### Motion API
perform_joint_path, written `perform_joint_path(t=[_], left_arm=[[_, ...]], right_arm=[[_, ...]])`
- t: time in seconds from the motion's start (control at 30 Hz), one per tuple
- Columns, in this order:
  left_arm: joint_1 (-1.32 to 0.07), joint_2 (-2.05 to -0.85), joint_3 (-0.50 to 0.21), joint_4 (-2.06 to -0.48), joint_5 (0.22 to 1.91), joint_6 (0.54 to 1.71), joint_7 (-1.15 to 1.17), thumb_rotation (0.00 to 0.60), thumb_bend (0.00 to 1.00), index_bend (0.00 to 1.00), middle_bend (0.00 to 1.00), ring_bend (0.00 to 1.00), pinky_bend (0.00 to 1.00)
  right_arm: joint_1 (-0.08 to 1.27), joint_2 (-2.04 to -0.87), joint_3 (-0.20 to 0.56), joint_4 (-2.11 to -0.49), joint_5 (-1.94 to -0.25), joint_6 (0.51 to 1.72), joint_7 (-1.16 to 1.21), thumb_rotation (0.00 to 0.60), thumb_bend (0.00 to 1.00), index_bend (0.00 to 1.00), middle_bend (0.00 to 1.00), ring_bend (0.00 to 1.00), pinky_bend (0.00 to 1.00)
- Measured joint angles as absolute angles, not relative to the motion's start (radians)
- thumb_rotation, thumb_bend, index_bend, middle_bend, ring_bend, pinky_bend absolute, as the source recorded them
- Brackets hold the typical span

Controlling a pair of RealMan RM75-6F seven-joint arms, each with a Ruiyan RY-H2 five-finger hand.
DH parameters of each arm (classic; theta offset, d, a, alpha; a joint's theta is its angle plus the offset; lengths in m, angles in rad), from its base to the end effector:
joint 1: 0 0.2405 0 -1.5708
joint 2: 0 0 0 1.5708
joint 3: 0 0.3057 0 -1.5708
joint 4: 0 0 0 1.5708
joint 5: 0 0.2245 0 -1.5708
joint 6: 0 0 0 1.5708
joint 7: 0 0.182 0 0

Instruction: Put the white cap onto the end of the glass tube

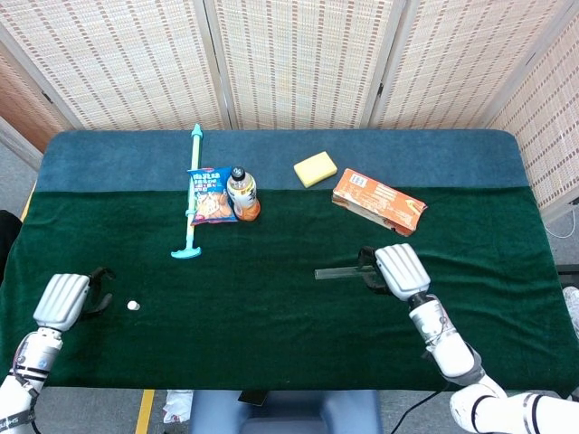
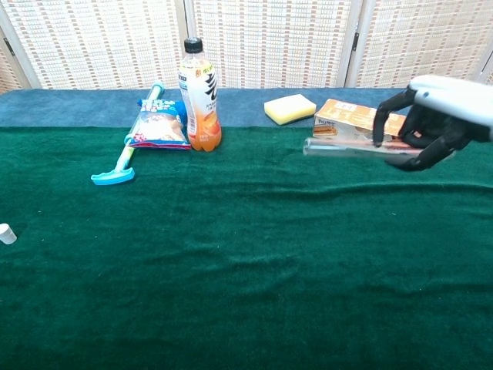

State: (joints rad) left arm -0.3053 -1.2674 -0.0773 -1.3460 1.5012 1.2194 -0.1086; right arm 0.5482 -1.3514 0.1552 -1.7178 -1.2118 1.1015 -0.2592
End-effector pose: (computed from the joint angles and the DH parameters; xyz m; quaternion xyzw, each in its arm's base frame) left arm -0.3646 0.3155 0.1032 -0.6675 -0.3895 -0.3687 0.5166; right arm -0.2137 -0.3629 0.0317 0.6899 -0.4151 0.4054 0.4328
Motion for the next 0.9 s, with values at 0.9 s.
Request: perform_joint_path(t=[0.9], left_arm=[[-0.357,-1.363,-0.014,-1.273,1.456,1.108,-0.023,0.6,0.35,0.46,0.91,0.84,0.78]], right_arm=[[0.533,-1.349,0.144,-1.676,-1.223,1.077,-0.18,0.6,0.59,0.81,0.95,1.0,1.0]])
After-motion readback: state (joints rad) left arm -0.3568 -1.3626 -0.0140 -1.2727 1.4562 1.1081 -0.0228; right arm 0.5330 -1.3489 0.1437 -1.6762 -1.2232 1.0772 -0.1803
